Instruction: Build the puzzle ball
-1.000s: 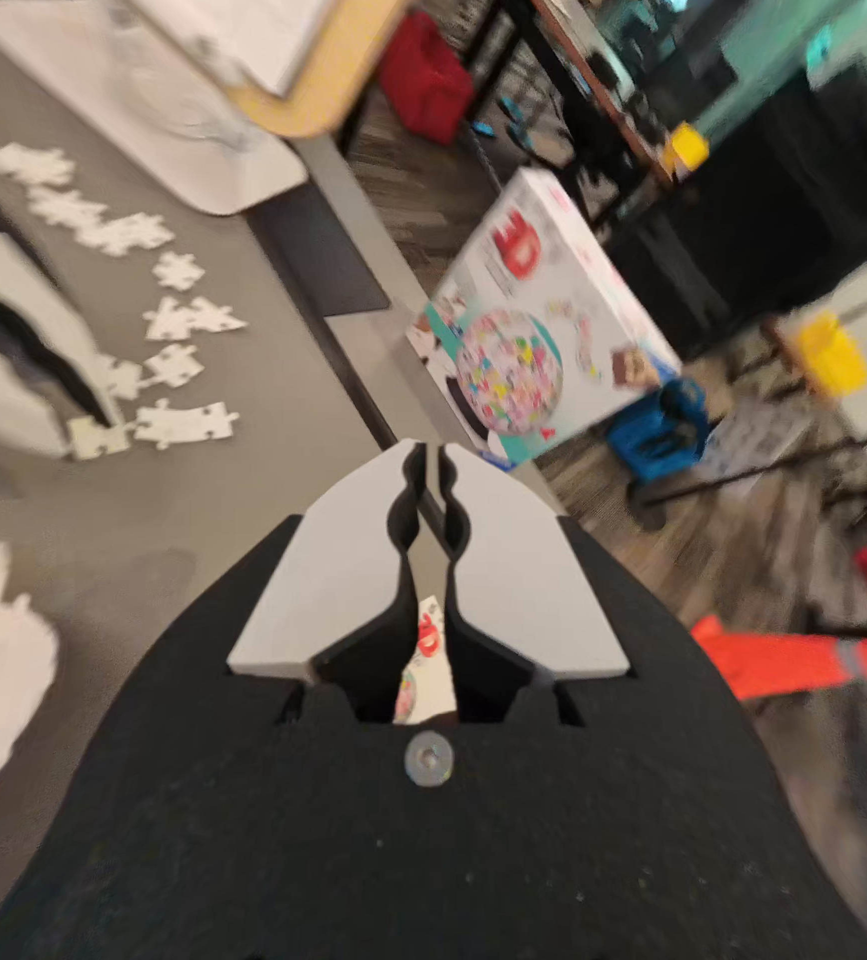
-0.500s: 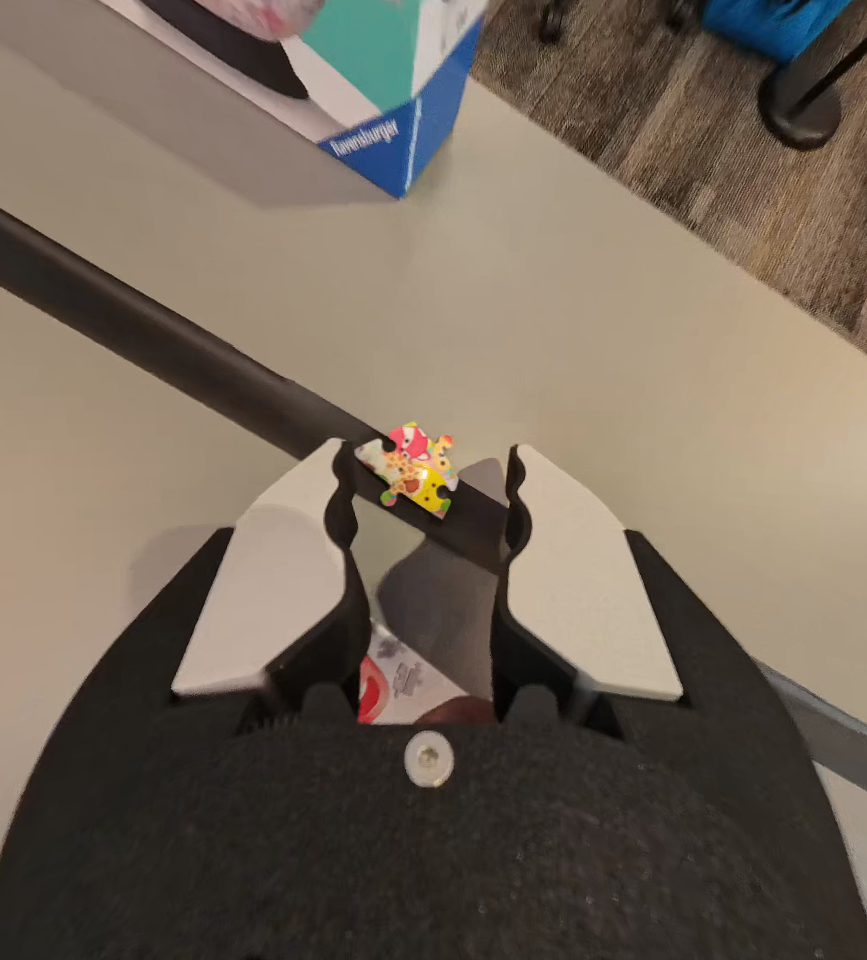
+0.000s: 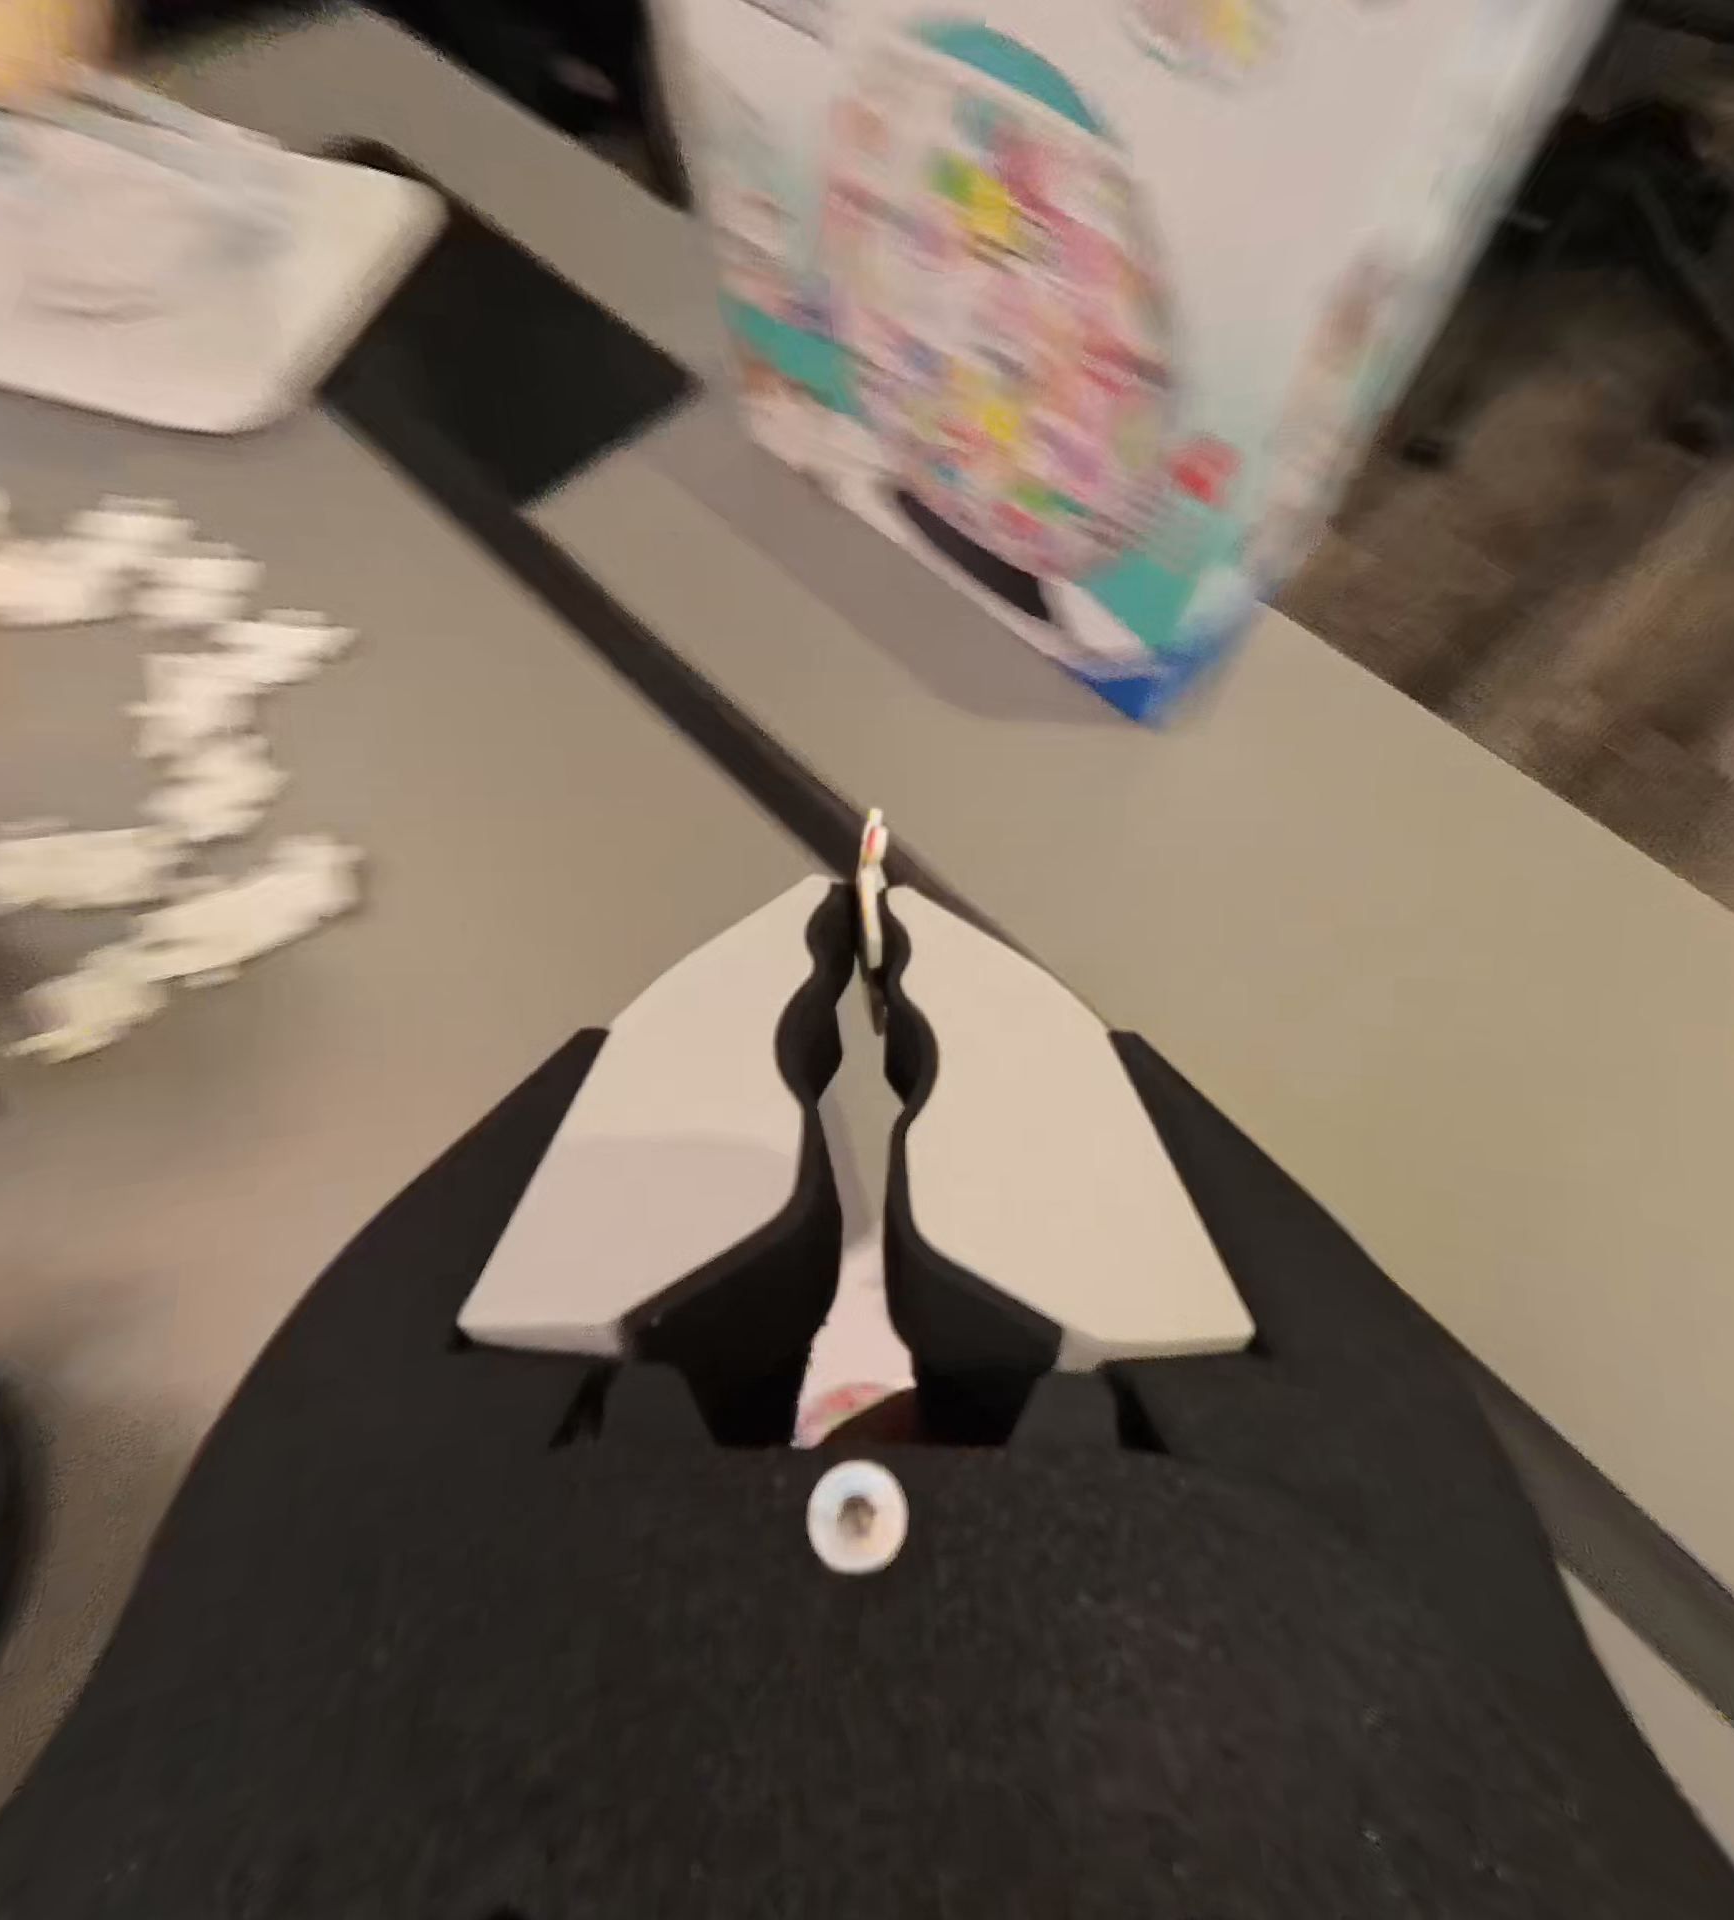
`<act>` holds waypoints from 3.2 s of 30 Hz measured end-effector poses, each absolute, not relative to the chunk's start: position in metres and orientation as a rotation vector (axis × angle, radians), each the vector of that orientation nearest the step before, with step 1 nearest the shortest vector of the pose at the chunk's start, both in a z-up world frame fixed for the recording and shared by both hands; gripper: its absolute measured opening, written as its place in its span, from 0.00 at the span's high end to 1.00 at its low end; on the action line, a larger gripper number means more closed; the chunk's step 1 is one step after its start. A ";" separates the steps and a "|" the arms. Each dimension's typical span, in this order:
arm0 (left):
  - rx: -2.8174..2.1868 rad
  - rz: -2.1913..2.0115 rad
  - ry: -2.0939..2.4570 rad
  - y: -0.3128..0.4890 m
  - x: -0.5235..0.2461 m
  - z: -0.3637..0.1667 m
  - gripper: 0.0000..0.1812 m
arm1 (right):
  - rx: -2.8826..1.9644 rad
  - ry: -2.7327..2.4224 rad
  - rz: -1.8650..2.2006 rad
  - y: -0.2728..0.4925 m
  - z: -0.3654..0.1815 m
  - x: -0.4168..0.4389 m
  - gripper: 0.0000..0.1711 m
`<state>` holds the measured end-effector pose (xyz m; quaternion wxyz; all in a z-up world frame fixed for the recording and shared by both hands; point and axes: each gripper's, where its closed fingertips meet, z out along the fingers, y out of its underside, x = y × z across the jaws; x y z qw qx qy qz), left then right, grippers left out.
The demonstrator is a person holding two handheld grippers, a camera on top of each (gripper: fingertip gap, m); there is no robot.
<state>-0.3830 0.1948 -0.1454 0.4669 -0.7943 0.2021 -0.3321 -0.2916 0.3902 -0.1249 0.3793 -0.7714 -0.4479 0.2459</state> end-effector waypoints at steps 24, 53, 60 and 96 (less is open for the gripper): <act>-1.534 -1.440 0.575 0.141 -0.358 -0.064 0.95 | -1.370 -1.953 1.274 0.149 -0.059 -0.373 0.98; -1.336 -2.179 0.180 0.138 -0.396 -0.031 0.99 | -0.762 -1.901 0.612 0.146 -0.019 -0.360 0.92; -1.378 -2.330 0.256 0.120 -0.385 -0.026 0.99 | -0.591 -1.960 0.268 0.130 -0.024 -0.361 0.93; -1.755 -0.918 0.811 0.137 -0.345 -0.080 0.91 | -1.252 -2.141 0.499 0.142 -0.057 -0.346 0.99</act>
